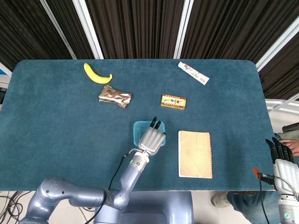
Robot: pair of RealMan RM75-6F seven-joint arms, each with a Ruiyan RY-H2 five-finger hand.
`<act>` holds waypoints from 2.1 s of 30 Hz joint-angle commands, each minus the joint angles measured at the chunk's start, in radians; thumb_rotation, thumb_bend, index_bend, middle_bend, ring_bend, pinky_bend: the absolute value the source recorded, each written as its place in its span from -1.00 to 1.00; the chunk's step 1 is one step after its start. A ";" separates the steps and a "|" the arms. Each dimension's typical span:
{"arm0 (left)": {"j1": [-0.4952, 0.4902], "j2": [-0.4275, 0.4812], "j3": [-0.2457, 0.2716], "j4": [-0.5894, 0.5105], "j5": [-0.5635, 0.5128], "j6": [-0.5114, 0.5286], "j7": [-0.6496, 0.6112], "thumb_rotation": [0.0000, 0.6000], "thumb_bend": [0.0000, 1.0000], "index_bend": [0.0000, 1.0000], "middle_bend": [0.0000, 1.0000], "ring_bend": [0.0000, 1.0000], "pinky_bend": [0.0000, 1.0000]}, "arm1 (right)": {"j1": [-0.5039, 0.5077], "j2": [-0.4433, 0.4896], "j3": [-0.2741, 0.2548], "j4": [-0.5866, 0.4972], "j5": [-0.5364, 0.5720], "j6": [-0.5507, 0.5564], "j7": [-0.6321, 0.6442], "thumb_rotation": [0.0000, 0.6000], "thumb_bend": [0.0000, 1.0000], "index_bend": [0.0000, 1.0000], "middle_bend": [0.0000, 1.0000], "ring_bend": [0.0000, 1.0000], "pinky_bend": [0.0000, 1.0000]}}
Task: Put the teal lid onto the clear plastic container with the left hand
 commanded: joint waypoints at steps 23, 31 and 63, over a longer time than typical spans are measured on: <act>0.032 -0.041 0.020 0.096 0.044 -0.015 0.021 1.00 0.05 0.25 -0.02 -0.82 -0.93 | -0.002 -0.001 -0.001 -0.002 -0.003 0.004 0.003 1.00 -0.45 -0.82 -0.99 -0.96 -1.00; 0.047 0.037 -0.061 -0.030 0.107 0.056 -0.028 1.00 0.05 0.21 -0.05 -0.83 -0.93 | -0.004 -0.002 -0.002 0.002 -0.010 0.011 0.001 1.00 -0.45 -0.82 -0.99 -0.96 -1.00; 0.884 0.887 0.344 -0.541 0.618 0.464 -0.814 1.00 -0.46 -0.62 -0.78 -1.00 -1.00 | -0.004 -0.014 -0.014 0.041 -0.091 0.065 -0.080 1.00 -0.46 -0.90 -1.00 -1.00 -1.00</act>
